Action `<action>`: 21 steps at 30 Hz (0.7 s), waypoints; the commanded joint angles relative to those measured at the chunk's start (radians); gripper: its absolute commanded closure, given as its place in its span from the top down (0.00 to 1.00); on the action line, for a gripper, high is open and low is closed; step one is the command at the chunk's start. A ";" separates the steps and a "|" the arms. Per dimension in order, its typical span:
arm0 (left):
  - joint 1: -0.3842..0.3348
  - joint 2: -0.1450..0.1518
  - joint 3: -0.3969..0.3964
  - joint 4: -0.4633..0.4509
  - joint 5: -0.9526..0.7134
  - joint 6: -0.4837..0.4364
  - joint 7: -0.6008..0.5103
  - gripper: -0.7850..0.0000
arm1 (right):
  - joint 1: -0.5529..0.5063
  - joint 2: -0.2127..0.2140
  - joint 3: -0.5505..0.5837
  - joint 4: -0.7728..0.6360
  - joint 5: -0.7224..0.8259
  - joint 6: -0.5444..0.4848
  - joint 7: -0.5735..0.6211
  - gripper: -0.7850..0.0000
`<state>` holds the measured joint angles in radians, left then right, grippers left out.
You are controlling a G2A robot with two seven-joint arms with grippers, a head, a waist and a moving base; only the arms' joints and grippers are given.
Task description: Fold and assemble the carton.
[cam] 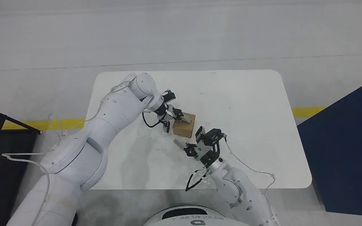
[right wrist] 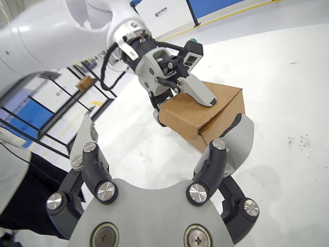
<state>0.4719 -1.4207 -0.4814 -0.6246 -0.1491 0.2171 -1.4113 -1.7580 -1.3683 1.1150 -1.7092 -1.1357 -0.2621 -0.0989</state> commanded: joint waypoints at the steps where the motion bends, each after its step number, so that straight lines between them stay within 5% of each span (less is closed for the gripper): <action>1: 0.000 -0.001 -0.002 0.001 0.001 -0.001 -0.002 1.00 | 0.017 -0.003 -0.027 0.024 -0.078 0.044 -0.012 1.00; 13: 0.006 -0.006 -0.013 0.005 0.011 -0.002 -0.007 1.00 | 0.086 -0.017 -0.081 0.108 -0.252 0.295 -0.099 0.89; 21: 0.010 -0.012 -0.016 0.003 0.017 -0.005 -0.014 1.00 | 0.046 -0.006 -0.037 0.072 -0.317 0.360 -0.097 0.78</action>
<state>0.4822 -1.4311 -0.4969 -0.6215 -0.1322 0.2138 -1.4243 -1.7045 -1.3764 1.0700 -1.6294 -1.4447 0.0986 -0.2004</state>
